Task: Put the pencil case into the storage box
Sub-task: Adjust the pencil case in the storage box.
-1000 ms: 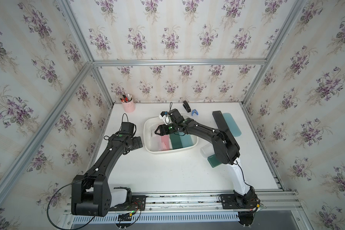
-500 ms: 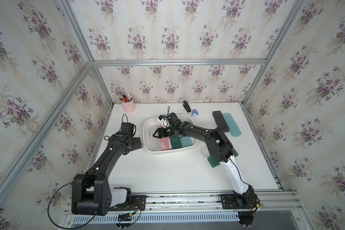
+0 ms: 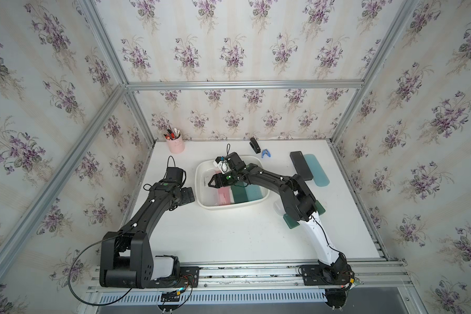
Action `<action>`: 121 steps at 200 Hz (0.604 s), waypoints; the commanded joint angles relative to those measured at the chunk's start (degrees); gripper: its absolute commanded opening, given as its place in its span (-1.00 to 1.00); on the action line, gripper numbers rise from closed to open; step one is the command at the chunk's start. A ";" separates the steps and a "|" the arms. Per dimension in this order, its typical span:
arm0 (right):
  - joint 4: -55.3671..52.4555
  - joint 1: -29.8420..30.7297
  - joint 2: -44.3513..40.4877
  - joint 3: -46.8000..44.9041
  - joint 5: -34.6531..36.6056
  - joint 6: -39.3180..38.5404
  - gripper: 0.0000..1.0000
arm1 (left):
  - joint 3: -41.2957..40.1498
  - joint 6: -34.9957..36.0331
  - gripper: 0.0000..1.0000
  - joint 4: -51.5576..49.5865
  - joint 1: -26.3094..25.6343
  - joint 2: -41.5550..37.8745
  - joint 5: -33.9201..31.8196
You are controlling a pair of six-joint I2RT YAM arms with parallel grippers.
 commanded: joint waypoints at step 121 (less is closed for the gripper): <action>6.30 2.36 -2.79 -1.10 -11.18 3.75 0.39 | 0.94 -1.32 0.93 8.75 -0.11 5.47 10.30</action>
